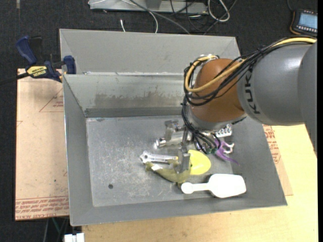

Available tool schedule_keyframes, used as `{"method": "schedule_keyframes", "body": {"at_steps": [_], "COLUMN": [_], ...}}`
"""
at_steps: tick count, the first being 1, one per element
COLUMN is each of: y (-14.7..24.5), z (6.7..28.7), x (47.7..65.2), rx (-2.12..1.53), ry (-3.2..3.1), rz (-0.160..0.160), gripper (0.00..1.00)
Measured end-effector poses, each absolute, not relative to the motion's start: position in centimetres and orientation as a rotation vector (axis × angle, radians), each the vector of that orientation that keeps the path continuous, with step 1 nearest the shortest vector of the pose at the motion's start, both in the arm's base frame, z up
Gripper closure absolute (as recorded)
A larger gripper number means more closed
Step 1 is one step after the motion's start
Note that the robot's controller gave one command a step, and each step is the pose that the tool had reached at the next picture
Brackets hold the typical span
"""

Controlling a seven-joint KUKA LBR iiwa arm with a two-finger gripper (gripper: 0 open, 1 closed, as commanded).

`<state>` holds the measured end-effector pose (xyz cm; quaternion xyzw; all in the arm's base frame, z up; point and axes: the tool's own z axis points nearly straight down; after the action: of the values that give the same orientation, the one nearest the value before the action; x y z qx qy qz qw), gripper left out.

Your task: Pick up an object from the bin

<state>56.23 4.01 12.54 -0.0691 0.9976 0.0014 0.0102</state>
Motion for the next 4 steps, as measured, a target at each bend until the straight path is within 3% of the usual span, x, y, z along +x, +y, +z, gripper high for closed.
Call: {"method": "schedule_keyframes", "body": {"at_steps": [1, 2, 3, 4], "y": [3.6, 3.0, 3.7, 3.7], "z": [10.5, 7.4, 7.3, 7.3], "x": [55.7, 53.2, 55.1, 55.1], "rx": [-0.437, -0.145, -0.383, -0.383], "ry": [3.093, 3.118, 3.094, 3.094], "rz": [0.003, 0.007, 0.007, 0.007], "gripper": [0.0, 0.0, 1.0, 1.0]}}
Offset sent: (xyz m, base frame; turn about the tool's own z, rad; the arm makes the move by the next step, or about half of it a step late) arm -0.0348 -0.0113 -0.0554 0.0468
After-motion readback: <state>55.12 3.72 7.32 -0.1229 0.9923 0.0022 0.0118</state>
